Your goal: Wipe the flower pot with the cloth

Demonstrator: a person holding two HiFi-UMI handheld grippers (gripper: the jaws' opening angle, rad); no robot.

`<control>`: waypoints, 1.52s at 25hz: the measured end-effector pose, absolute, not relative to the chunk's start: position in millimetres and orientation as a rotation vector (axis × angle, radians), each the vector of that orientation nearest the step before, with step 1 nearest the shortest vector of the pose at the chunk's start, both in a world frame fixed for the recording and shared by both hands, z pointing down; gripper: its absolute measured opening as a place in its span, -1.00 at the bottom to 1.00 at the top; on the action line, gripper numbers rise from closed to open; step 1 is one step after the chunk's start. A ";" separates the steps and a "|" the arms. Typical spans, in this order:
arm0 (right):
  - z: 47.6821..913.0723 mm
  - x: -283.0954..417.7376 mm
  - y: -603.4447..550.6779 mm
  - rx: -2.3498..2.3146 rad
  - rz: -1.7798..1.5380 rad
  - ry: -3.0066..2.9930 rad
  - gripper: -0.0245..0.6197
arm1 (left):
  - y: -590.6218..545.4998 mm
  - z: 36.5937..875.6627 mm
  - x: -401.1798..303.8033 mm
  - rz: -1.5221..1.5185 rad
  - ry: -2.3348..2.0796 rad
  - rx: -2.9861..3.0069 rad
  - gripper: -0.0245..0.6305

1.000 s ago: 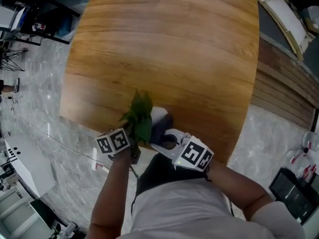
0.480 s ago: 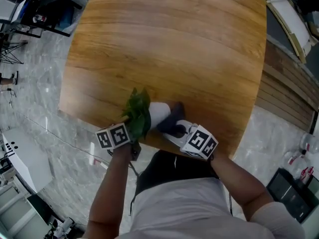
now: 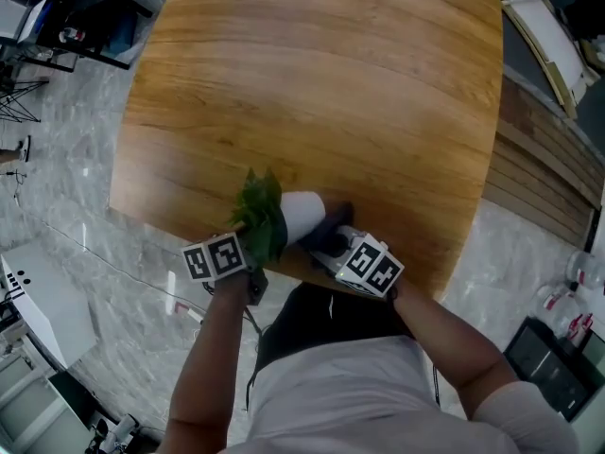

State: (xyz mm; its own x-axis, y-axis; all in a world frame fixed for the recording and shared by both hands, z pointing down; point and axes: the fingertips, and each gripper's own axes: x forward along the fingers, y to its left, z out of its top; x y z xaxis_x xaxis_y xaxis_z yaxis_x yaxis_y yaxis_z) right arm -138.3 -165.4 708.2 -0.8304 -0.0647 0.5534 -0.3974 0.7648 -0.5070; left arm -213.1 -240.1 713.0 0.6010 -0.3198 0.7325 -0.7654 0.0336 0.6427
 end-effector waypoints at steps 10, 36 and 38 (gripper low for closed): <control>629.9 -160.4 -172.5 0.197 0.858 -2.748 -0.82 | -238.9 714.1 -215.3 0.538 -0.923 1.634 -0.86; 611.2 -120.8 -255.9 0.733 1.052 -2.769 -0.82 | -259.5 687.1 -205.5 0.751 -1.041 1.877 -0.86; 654.9 -100.8 -258.9 0.820 1.151 -2.637 -0.82 | -259.3 684.3 -204.2 0.765 -1.051 1.916 -0.86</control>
